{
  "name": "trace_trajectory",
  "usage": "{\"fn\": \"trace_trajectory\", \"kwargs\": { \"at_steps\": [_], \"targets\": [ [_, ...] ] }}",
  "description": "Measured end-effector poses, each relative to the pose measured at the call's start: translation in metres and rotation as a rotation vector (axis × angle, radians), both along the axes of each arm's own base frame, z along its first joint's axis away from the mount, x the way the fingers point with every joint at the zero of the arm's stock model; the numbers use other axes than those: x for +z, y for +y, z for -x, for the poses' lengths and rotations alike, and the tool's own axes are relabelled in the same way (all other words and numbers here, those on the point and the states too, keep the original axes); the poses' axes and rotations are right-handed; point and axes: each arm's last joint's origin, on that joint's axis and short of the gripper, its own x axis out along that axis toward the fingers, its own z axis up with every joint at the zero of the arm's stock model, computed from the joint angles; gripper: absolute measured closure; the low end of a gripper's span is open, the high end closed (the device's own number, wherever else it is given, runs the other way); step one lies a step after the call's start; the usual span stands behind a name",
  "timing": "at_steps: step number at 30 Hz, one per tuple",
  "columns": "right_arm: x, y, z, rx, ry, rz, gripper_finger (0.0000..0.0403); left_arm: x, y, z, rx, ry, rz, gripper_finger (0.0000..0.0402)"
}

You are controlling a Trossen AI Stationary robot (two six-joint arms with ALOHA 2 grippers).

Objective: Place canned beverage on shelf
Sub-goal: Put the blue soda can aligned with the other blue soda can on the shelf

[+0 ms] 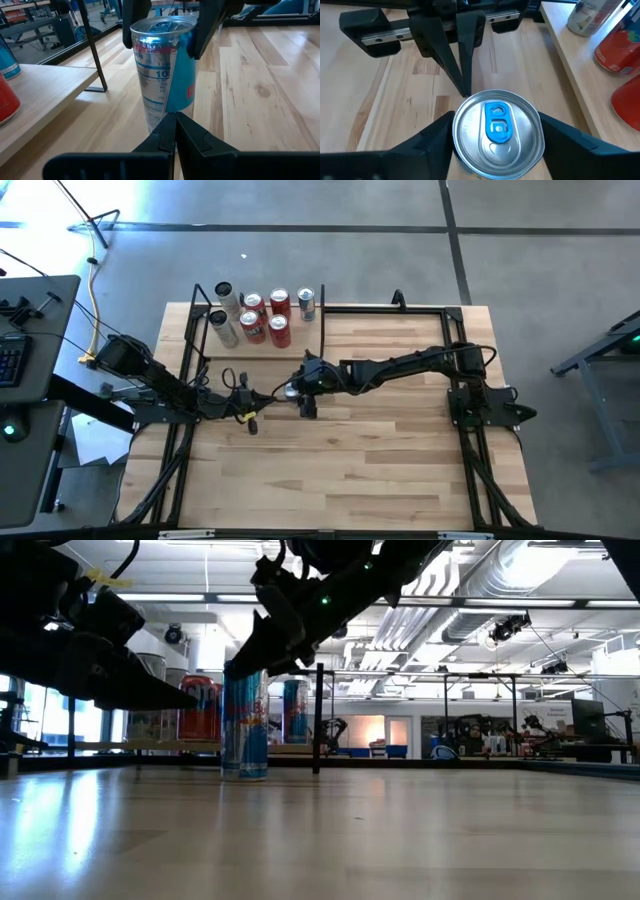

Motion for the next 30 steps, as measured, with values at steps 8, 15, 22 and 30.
{"fn": "trace_trajectory", "kwargs": {
  "at_steps": [8,15,22,30],
  "targets": [
    [0.006,0.000,0.002,-0.010,-0.010,0.007,0.0186,-0.001,0.000,0.000,0.000,0.006,-0.001,0.0402],
    [0.066,-0.018,0.020,-0.141,-0.172,0.088,0.0186,0.000,0.000,0.000,0.000,0.003,0.000,0.0402],
    [0.110,-0.074,0.035,-0.241,-0.222,0.106,0.0186,0.000,0.000,0.000,0.001,-0.001,0.003,0.0402],
    [0.101,-0.125,0.037,-0.300,-0.149,0.111,0.0186,0.000,0.000,0.000,0.001,0.002,0.002,0.0402]
  ]
}}
